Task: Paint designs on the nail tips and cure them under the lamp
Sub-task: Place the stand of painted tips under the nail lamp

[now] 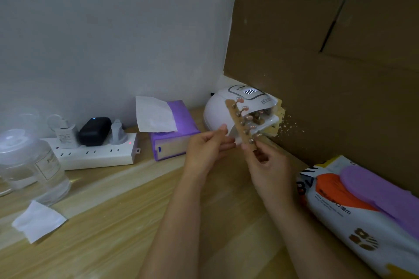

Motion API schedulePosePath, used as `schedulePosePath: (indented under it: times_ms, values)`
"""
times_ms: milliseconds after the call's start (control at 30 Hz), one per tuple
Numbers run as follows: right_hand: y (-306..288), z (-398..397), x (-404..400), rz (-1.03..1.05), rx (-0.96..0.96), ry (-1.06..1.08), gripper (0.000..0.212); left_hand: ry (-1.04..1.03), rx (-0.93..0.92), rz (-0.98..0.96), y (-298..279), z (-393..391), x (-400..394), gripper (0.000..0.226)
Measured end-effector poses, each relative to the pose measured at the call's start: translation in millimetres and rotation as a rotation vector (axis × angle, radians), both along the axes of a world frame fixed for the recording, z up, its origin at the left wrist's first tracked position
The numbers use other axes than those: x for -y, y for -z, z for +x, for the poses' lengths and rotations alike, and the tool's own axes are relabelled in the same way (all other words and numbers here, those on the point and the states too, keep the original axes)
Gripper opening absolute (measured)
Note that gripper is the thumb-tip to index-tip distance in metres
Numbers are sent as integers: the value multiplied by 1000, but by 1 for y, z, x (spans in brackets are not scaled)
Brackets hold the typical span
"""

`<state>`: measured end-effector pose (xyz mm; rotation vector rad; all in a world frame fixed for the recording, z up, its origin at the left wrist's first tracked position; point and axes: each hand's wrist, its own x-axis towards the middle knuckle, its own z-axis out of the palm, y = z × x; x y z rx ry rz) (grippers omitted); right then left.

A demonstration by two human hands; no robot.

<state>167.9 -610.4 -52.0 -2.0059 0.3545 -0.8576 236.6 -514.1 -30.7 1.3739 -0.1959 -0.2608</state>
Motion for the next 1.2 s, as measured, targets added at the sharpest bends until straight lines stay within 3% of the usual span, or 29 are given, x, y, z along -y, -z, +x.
schedulePosePath:
  times_ms: [167, 400, 500, 767, 1000, 1200]
  values:
    - [5, -4, 1, 112, -37, 132, 17, -172, -20, 3, 1, 1, -3, 26]
    - [9, -5, -7, 156, 2, 246, 13, -181, -64, -2, 2, 6, -3, 18]
    - [10, -6, -5, 111, -48, 258, 18, -193, -61, 7, 3, 6, -3, 12]
    - [5, 4, 4, 53, -230, 259, 22, -216, 92, 160, 2, 1, -2, 27]
    - [-6, 34, 15, -3, -289, 217, 21, -212, 121, 154, 5, 3, -1, 35]
    - [-16, 69, 29, -186, -490, 274, 20, -244, 134, 121, 8, 8, 1, 35]
